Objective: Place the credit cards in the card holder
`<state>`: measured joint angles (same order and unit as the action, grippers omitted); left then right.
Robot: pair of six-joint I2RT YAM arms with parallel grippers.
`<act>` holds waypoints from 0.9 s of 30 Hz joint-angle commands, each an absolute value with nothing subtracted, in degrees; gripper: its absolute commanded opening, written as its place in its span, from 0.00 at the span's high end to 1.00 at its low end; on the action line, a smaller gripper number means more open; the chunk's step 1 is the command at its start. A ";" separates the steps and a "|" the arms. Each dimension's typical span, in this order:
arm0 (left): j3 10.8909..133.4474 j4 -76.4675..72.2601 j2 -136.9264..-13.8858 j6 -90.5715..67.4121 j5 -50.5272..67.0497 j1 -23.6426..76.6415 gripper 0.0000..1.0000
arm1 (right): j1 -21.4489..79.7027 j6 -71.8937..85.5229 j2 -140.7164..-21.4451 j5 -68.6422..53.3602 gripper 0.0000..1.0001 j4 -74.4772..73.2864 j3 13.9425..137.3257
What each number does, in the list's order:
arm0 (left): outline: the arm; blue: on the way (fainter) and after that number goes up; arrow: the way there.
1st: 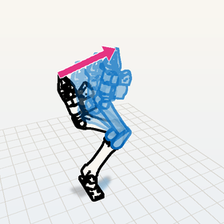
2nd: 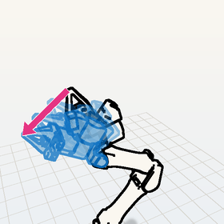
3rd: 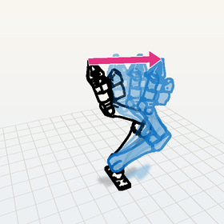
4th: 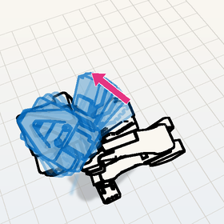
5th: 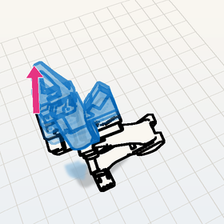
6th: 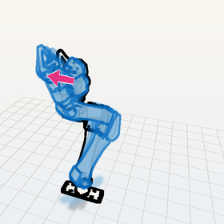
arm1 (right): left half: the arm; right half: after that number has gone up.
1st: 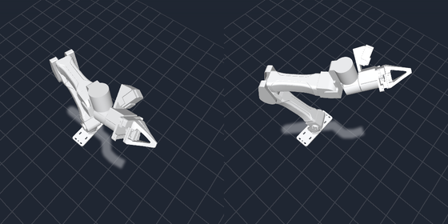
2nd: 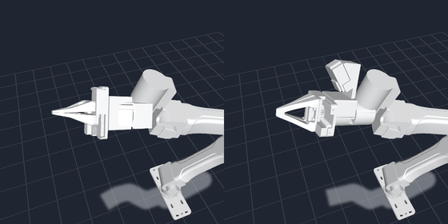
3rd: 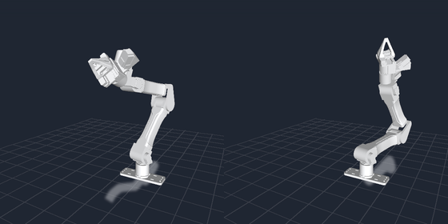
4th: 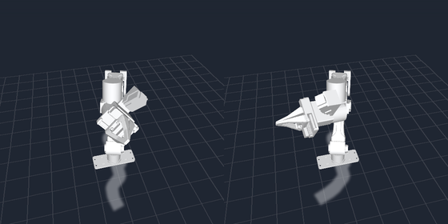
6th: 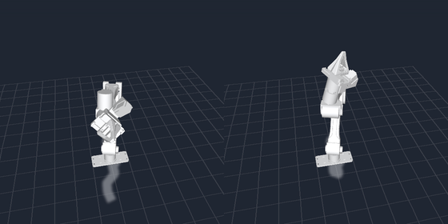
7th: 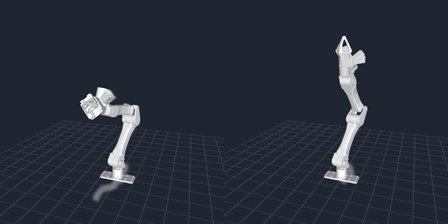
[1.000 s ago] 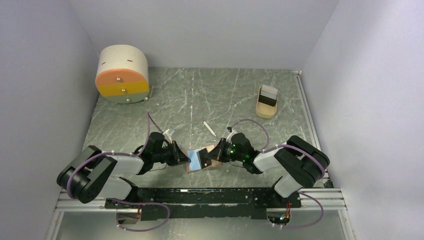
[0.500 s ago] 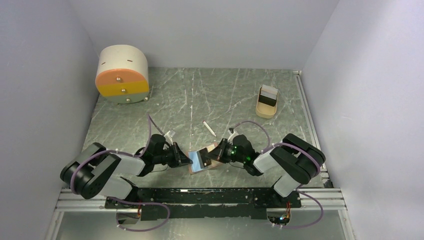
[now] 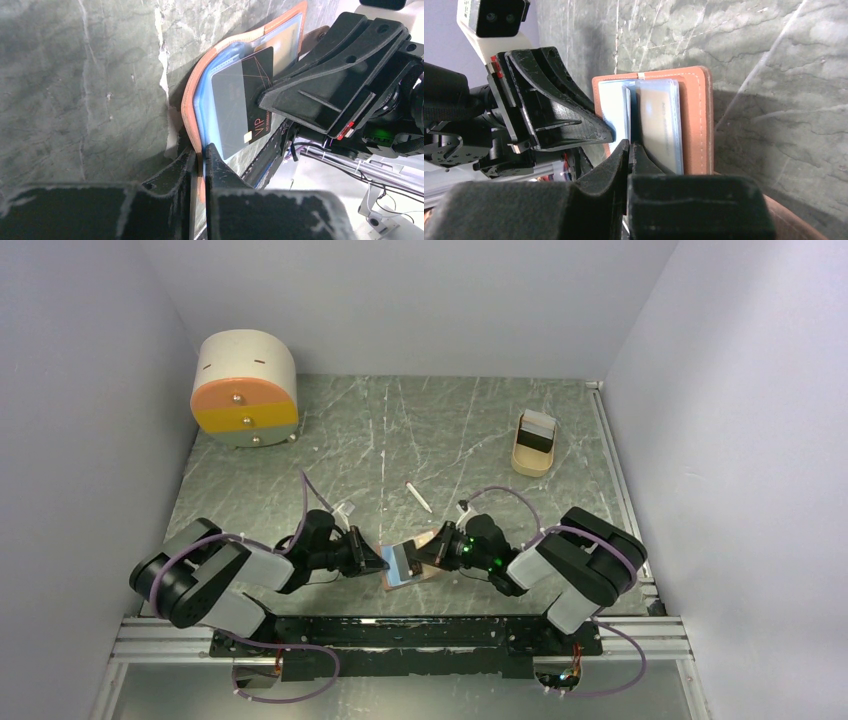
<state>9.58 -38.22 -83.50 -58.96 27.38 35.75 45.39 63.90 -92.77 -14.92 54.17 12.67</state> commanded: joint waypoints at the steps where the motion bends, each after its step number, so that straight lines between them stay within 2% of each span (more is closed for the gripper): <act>1: 9.84 -38.63 -84.74 -58.56 28.81 37.08 0.88 | 46.90 64.25 -93.91 -14.11 0.96 54.69 13.73; 4: 9.76 -38.90 -84.49 -58.71 28.68 37.17 0.87 | 47.40 63.93 -93.84 -13.81 0.92 53.52 14.49; 11: 9.61 -39.36 -85.38 -58.28 28.61 37.26 0.90 | 47.59 58.09 -87.67 -8.98 0.61 36.23 17.76; 19: 9.14 -41.17 -86.77 -58.73 29.13 37.24 0.91 | 48.88 52.72 -83.94 -4.12 0.55 22.55 22.29; 27: 8.80 -40.67 -85.53 -58.72 28.63 37.24 0.91 | 51.49 48.86 -82.89 1.14 0.54 10.90 27.31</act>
